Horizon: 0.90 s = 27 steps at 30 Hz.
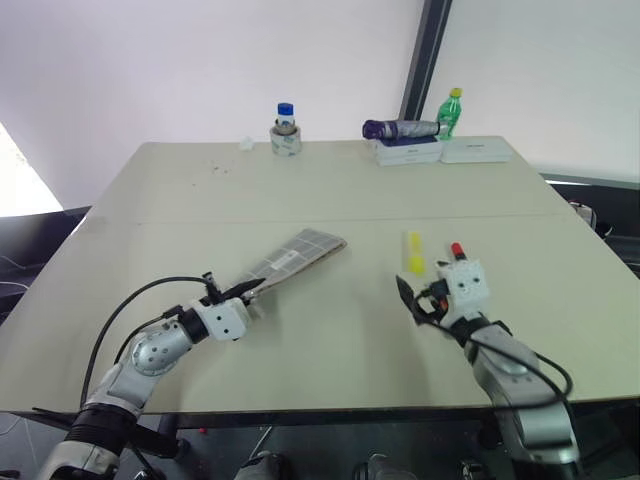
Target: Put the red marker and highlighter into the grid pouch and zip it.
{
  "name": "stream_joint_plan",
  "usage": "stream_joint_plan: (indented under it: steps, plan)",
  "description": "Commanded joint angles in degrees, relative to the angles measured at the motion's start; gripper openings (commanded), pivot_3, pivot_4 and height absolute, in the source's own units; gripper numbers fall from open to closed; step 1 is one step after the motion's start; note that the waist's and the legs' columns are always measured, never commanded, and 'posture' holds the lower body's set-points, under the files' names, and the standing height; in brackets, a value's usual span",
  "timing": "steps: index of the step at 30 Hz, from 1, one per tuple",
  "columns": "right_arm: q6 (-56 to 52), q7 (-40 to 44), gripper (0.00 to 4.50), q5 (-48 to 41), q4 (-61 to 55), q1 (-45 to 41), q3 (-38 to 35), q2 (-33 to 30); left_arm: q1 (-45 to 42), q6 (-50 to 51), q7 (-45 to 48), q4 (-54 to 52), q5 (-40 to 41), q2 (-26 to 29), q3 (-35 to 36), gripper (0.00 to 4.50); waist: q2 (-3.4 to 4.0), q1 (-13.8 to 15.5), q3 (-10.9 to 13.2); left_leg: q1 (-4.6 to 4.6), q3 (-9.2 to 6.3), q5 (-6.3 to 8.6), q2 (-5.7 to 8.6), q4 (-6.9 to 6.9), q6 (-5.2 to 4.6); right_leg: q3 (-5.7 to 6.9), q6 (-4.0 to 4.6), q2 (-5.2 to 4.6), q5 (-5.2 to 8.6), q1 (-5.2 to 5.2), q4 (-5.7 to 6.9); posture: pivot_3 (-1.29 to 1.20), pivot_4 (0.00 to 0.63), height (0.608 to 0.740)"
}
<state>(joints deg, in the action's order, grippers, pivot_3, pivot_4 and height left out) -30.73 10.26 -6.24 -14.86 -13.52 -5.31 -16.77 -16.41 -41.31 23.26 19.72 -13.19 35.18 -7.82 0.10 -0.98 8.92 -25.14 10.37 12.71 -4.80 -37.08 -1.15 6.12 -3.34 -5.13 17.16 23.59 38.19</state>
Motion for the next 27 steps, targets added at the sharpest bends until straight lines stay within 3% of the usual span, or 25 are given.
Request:
stream_joint_plan:
  steps: [1,13,16,21,22,27]
  plan:
    - [-0.08,-0.89,4.47,1.47,6.01,-4.8,0.4,-0.16,-0.02,-0.67,-0.95,-1.26,-0.29,-0.16,0.72,0.0,0.0,0.06,0.0,0.0,0.0,0.0,0.0,0.01,0.0,0.0,0.0,0.0,0.0,0.0,0.0,0.0,0.15,0.74]
    - [0.91,-2.35,4.47,0.43,28.3,-17.47,-1.39,1.53,0.88,0.72,-1.7,-3.18,-1.43,-0.15,1.15,0.0,0.0,-0.05,0.0,-0.02,0.14,-0.01,-0.01,0.04,0.01,0.0,-0.02,0.0,-0.01,0.04,0.02,0.0,0.15,0.74]
    - [1.21,-2.96,3.63,0.87,29.36,-17.72,-0.98,1.87,1.18,0.94,-1.81,-3.56,-1.76,-0.2,0.99,0.0,0.0,-0.08,0.0,-0.02,0.15,-0.07,-0.01,0.05,0.1,-0.01,-0.03,-0.01,-0.01,0.04,0.02,0.0,0.15,0.74]
    - [2.67,-2.5,1.18,2.09,27.84,-16.24,0.08,1.13,0.82,1.13,-1.63,-3.6,-1.82,-0.38,0.86,0.0,0.0,-0.05,0.0,-0.02,0.15,-0.06,-0.02,0.05,0.09,-0.01,-0.03,-0.02,-0.01,0.04,0.02,0.0,0.15,0.74]
    - [2.88,-2.42,0.88,2.12,27.62,-16.07,0.0,1.03,0.8,1.14,-1.63,-3.59,-1.84,-0.41,0.83,0.0,0.0,-0.06,0.0,-0.02,0.15,-0.06,-0.02,0.05,0.09,-0.01,-0.03,-0.02,-0.01,0.04,0.02,0.0,0.15,0.74]
    - [7.85,4.38,0.9,0.08,23.27,-14.89,-0.04,-1.57,-0.02,0.78,-1.38,-2.94,-1.92,-0.88,0.33,0.0,0.02,0.03,0.01,-0.04,0.15,-0.06,-0.01,0.05,0.09,-0.01,-0.03,-0.03,-0.01,0.05,0.02,0.0,0.15,0.74]
